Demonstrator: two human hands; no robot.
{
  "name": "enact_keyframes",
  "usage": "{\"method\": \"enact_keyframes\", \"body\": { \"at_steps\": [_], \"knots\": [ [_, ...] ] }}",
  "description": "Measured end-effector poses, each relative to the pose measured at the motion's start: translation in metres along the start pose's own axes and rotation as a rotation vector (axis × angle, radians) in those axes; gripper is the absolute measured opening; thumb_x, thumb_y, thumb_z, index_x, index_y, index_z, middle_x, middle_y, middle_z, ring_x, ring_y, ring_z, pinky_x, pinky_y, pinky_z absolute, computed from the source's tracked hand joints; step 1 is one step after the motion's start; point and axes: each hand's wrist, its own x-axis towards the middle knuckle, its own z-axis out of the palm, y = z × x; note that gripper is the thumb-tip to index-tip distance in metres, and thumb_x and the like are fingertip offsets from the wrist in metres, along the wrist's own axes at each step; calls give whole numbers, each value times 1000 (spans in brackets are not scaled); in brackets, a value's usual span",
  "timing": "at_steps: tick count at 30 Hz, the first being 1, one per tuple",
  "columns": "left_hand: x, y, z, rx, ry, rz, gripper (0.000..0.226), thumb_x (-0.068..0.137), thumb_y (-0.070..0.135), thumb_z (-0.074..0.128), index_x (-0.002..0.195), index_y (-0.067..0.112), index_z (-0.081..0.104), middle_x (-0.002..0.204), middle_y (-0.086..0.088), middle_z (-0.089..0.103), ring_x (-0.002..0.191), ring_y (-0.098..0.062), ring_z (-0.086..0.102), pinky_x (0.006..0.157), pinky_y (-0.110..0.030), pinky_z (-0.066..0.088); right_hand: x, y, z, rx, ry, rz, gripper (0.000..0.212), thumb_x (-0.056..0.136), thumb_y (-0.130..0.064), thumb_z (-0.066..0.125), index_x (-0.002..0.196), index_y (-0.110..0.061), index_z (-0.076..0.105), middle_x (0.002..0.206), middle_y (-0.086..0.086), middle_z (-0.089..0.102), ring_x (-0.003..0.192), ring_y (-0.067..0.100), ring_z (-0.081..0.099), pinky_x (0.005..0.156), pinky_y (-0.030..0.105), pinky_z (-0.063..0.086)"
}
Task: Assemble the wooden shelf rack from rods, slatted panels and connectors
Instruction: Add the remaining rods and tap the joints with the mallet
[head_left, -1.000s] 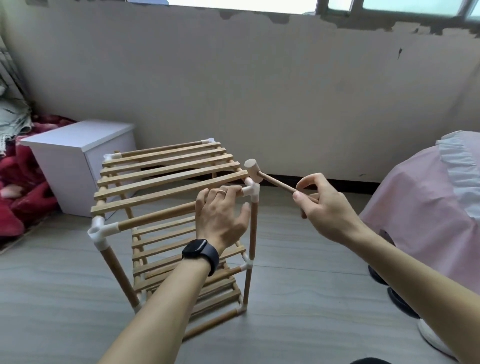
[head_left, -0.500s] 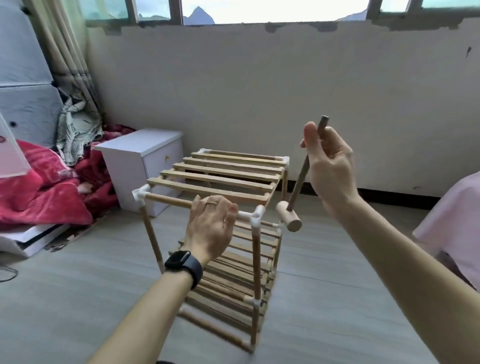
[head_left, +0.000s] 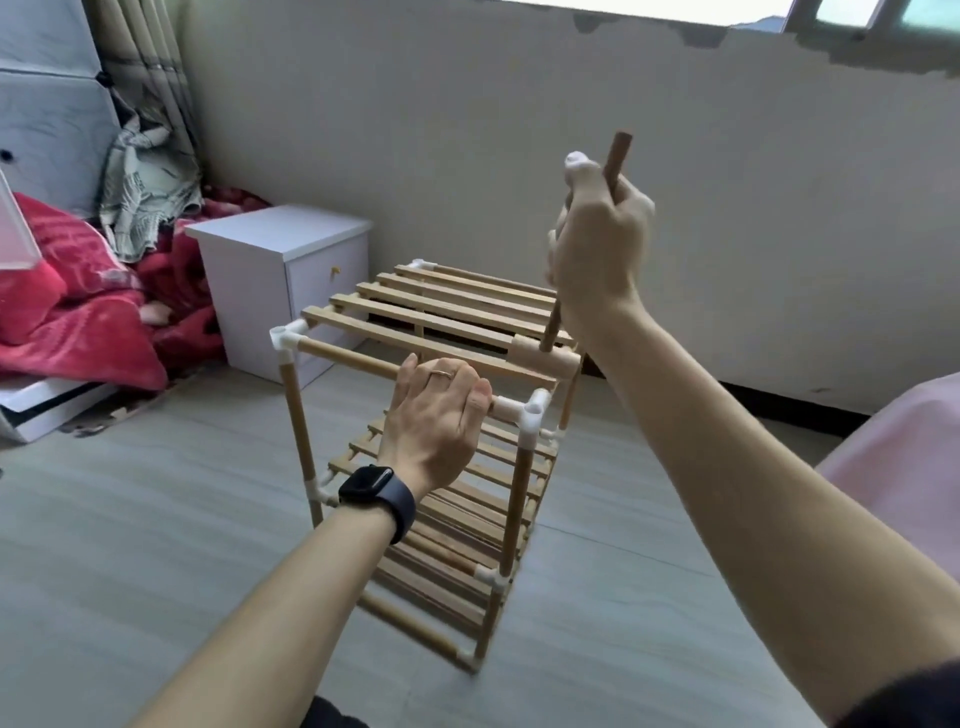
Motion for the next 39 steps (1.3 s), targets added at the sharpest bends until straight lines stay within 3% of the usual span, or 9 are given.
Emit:
{"method": "enact_keyframes", "body": {
  "at_steps": [6, 11, 15, 23, 28, 30, 33, 36, 39],
  "knots": [
    [2, -1, 5, -7, 25, -4, 31, 102, 41, 16, 94, 32, 45, 111, 10, 49, 117, -14, 40, 118, -36, 4, -39, 27, -13, -102, -63, -31, 49, 102, -14, 52, 57, -21, 35, 43, -14, 31, 41, 8, 29, 43, 28, 26],
    [2, -3, 6, -15, 46, 14, 28, 101, 40, 18, 93, 32, 44, 110, 7, 50, 114, -15, 39, 117, -39, 8, 1, -7, -10, 105, 63, -115, 34, 87, -23, 56, 57, -25, 39, 48, -5, 32, 43, 17, 26, 44, 36, 23],
    [3, 2, 7, -5, 35, -5, 32, 101, 40, 17, 94, 30, 46, 110, 6, 50, 115, -16, 41, 117, -40, 9, -39, 27, -11, -67, -95, -42, 47, 102, -12, 52, 58, -21, 37, 44, -14, 32, 42, 9, 28, 43, 29, 25],
    [5, 2, 6, -11, 23, -13, 33, 101, 38, 20, 90, 28, 49, 107, 8, 49, 114, -15, 42, 118, -40, 11, -33, 33, -18, 2, -44, -48, 43, 97, -22, 54, 57, -24, 37, 46, -11, 32, 42, 13, 28, 45, 33, 25],
    [11, 3, -2, -140, 45, -93, 42, 88, 47, 23, 61, 31, 51, 96, 11, 53, 98, -10, 39, 103, -36, 22, -24, 30, -48, 178, 25, 59, 38, 98, -36, 54, 64, -23, 42, 51, -7, 37, 44, 13, 33, 42, 30, 30],
    [11, -10, -14, -211, 64, -119, 49, 86, 45, 25, 56, 25, 59, 91, 11, 57, 92, -11, 42, 92, -31, 23, -22, 33, -75, 202, 63, 59, 39, 100, -50, 47, 71, -24, 49, 60, -9, 48, 55, 11, 48, 58, 26, 48],
    [19, -40, -43, -135, 1, -136, 41, 83, 24, 38, 55, 6, 61, 77, -9, 64, 83, -27, 54, 77, -34, 31, -23, 40, -118, -175, 102, 13, 47, 98, -65, 30, 89, -30, 61, 90, -5, 59, 90, 15, 61, 90, 36, 52],
    [38, -63, -67, -88, -132, -264, 24, 83, 4, 47, 60, 4, 54, 73, -14, 59, 80, -34, 54, 69, -36, 32, -30, 40, -159, -262, 81, 1, 54, 97, -76, 26, 93, -36, 62, 67, -10, 51, 58, 9, 53, 57, 29, 50],
    [64, -55, -89, -28, -97, -553, 14, 88, 9, 46, 77, 16, 51, 93, -13, 59, 94, -35, 53, 75, -38, 42, -41, 41, -191, -234, 29, 37, 58, 91, -82, 37, 91, -31, 65, 50, -5, 44, 41, 11, 43, 40, 24, 41]
  ]
}}
